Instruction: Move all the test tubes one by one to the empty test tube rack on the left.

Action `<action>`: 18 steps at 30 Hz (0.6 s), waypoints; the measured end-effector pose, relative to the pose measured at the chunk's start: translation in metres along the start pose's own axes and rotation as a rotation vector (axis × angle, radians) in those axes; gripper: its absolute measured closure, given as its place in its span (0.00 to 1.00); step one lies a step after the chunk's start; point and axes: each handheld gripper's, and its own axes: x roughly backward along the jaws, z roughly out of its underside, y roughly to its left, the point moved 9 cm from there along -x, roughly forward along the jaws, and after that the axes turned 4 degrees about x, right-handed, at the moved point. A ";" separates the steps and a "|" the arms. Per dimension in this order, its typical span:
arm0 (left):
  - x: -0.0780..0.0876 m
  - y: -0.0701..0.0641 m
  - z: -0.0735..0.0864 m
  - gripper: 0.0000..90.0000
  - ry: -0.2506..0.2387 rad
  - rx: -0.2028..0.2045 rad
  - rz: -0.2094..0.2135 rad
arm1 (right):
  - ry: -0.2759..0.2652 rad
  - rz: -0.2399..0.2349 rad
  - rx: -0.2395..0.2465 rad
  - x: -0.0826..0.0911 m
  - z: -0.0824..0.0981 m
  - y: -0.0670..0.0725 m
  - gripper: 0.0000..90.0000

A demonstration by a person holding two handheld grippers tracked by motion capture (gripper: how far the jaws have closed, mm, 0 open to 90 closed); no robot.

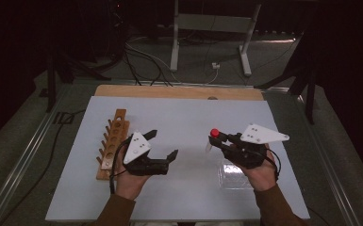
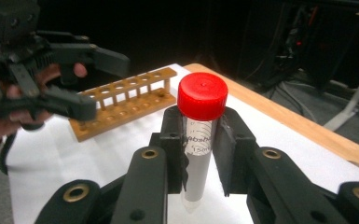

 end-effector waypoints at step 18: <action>-0.033 -0.045 -0.001 0.66 0.027 -0.062 0.140 | 0.031 -0.079 -0.019 -0.027 0.003 0.022 0.83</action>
